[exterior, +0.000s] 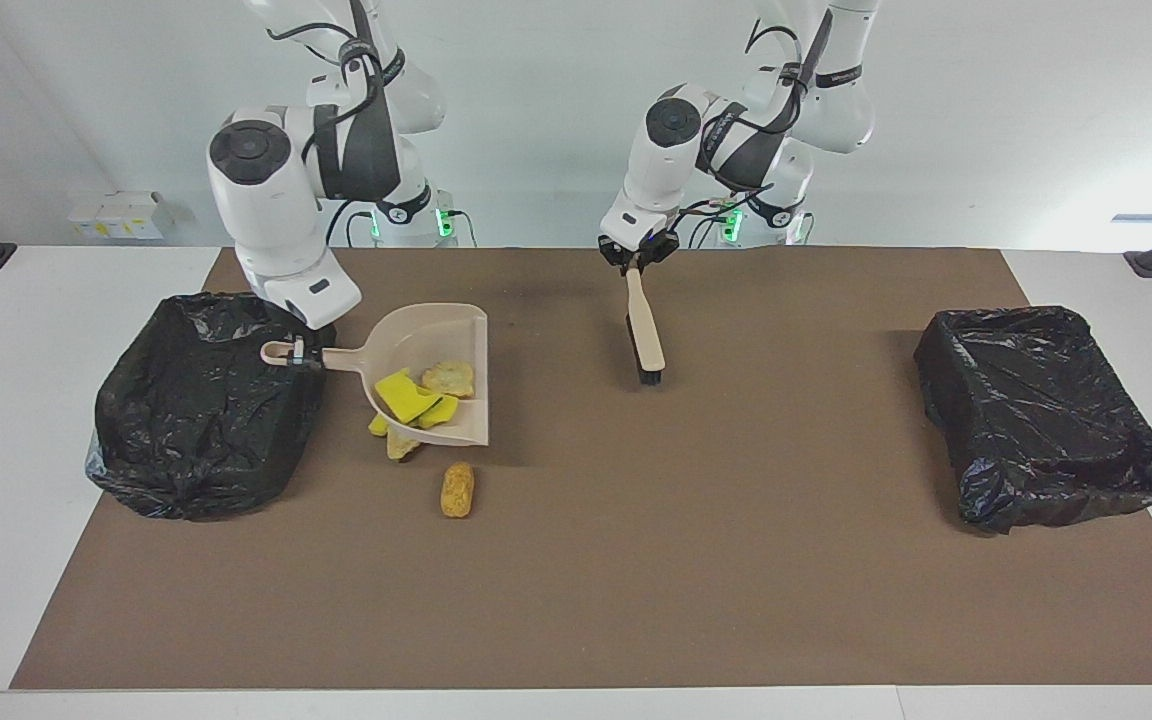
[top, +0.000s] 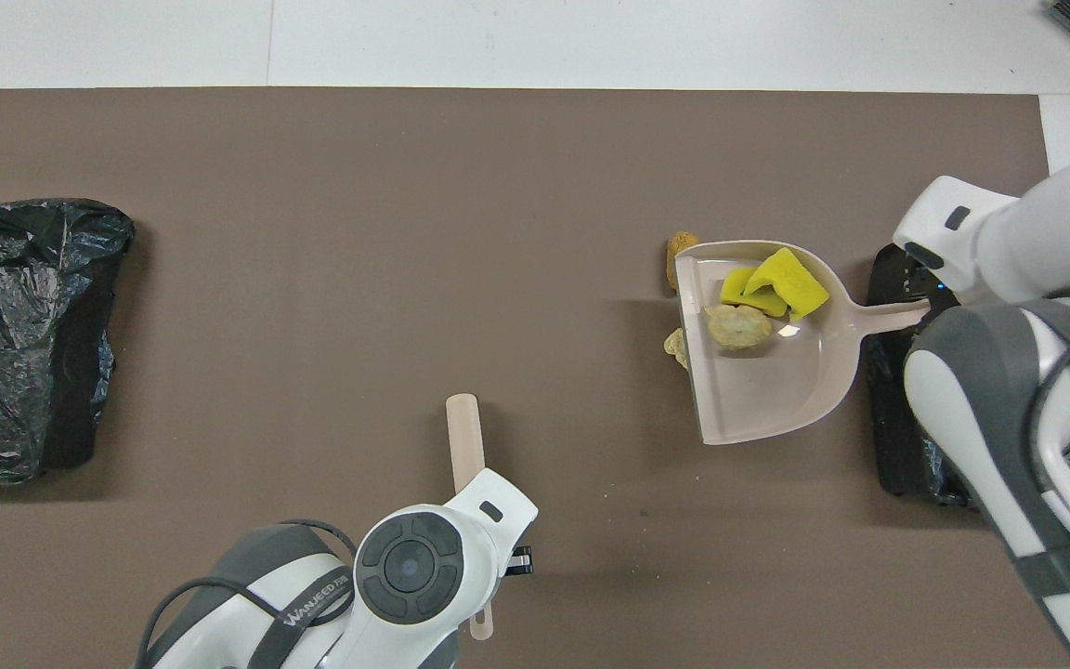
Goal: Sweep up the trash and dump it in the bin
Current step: 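Carry the loaded dustpan with the right gripper to the black bag, then tip the dustpan over the black bag with the right gripper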
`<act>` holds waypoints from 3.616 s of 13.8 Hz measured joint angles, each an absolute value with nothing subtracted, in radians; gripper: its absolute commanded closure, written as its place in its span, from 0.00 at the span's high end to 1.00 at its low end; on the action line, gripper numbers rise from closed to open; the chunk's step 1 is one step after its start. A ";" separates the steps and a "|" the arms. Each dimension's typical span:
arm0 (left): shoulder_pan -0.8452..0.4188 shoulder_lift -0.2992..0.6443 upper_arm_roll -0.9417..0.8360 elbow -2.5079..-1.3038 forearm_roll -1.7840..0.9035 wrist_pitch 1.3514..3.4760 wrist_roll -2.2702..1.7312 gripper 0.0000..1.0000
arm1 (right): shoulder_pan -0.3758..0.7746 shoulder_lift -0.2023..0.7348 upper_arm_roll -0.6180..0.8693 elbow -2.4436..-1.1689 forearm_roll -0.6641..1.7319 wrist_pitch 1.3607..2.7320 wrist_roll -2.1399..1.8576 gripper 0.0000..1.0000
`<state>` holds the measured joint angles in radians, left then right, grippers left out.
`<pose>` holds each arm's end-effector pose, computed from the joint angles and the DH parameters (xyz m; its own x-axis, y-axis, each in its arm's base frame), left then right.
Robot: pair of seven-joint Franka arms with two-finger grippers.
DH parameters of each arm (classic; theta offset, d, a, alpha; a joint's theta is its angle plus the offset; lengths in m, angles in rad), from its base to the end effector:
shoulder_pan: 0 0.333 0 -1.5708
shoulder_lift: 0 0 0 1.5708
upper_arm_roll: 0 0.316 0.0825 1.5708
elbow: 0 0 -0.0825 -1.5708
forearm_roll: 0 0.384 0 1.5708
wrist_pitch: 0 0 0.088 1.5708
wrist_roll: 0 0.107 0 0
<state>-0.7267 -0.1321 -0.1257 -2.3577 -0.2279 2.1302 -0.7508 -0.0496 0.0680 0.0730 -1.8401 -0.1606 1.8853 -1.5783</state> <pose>0.3038 -0.3629 0.3740 0.9818 0.0258 -0.1881 0.0353 -0.9983 0.0474 0.5794 0.0008 0.4854 -0.0833 0.9858 -0.1458 0.9964 0.0802 -0.0272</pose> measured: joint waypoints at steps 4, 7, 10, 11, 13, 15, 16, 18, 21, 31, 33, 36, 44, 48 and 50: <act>-0.747 -0.128 -0.126 -2.384 -0.227 2.167 -0.751 0.00 | -0.220 0.068 0.067 -1.811 -0.161 1.878 -1.716 0.00; -0.752 -0.123 -0.126 -2.400 -0.227 2.200 -0.750 0.00 | -0.342 0.069 0.060 -1.783 -0.161 1.878 -1.796 0.00; -0.753 -0.117 -0.126 -2.411 -0.227 2.214 -0.751 0.00 | -0.402 0.069 0.054 -1.766 -0.193 1.878 -1.820 0.00; -0.753 -0.116 -0.126 -2.416 -0.227 2.215 -0.751 0.00 | -0.415 0.069 0.054 -1.763 -0.230 1.878 -1.820 0.00; -0.755 -0.114 -0.126 -2.420 -0.227 2.217 -0.751 0.57 | -0.439 0.069 0.053 -1.761 -0.303 1.900 -1.820 0.00; -0.755 -0.113 -0.126 -2.420 -0.227 2.217 -0.751 0.93 | -0.471 0.070 0.052 -1.764 -0.352 1.977 -1.820 0.00; -0.755 -0.112 -0.126 -2.421 -0.227 2.217 -0.751 1.00 | -0.488 0.070 0.051 -1.770 -0.378 2.022 -1.818 0.00; -0.754 -0.109 -0.122 -2.423 -0.227 2.217 -0.752 1.00 | -0.514 0.068 0.049 -1.790 -0.438 2.082 -1.778 0.00; -0.728 -0.107 -0.111 -2.422 -0.227 2.210 -0.756 1.00 | -0.516 0.053 0.053 -1.828 -0.620 2.096 -1.596 0.00; -0.373 -0.141 -0.092 -2.375 -0.166 2.145 -0.560 1.00 | -0.412 -0.028 0.059 -1.872 -0.796 1.930 -1.354 0.00; -0.281 -0.167 -0.091 -2.371 -0.164 2.102 -0.430 1.00 | -0.338 -0.055 0.061 -1.875 -0.849 1.850 -1.254 0.00; -0.151 -0.211 -0.088 -2.360 -0.163 2.064 -0.214 1.00 | -0.282 -0.096 0.064 -1.932 -0.969 1.837 -1.118 0.00; 0.012 -0.225 -0.087 -2.097 -0.101 1.852 0.027 1.00 | -0.280 -0.190 0.060 -2.029 -1.010 1.850 -1.135 0.00; 0.022 -0.179 -0.086 -1.941 -0.072 1.749 0.027 1.00 | -0.283 -0.209 0.053 -1.950 -0.792 1.855 -1.452 0.00; 0.022 -0.140 -0.087 -1.864 -0.055 1.723 0.027 1.00 | -0.284 -0.212 0.052 -1.933 -0.710 1.845 -1.514 0.00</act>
